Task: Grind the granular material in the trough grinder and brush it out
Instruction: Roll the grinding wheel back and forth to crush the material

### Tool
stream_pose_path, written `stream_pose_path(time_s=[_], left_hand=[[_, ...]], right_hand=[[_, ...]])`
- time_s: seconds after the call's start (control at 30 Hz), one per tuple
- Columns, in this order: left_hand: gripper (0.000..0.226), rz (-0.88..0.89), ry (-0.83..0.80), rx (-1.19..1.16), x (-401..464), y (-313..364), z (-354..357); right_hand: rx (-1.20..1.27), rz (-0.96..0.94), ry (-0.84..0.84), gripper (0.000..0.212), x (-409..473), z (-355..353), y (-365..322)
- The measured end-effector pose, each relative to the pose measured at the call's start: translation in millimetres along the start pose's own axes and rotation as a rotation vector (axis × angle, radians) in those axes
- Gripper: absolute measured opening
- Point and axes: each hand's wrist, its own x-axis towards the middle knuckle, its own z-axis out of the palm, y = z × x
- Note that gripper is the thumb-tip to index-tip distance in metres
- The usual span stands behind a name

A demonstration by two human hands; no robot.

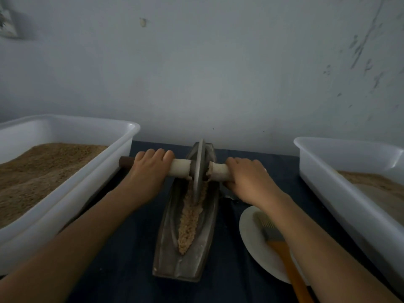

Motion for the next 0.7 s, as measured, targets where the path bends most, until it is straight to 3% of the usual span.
stream_pose_path(time_s=[0.1,0.2,0.5,0.7], left_hand=[[0.034,0.027,0.018,-0.014,-3,-2,2],[0.037,0.048,-0.089,-0.013,-8,-5,-6],[0.035,0.136,-0.737,-0.226,-19,-11,-62],[0.032,0.099,-0.713,-0.303,-18,-12,-55]], right_hand=[[-0.003,-0.001,-0.014,0.023,-1,-1,-2],[0.044,-0.006,-0.139,0.018,-3,-12,-4],[0.174,-0.036,-0.598,0.027,-24,-62,-23],[0.168,-0.037,-0.554,0.024,-19,-59,-22]])
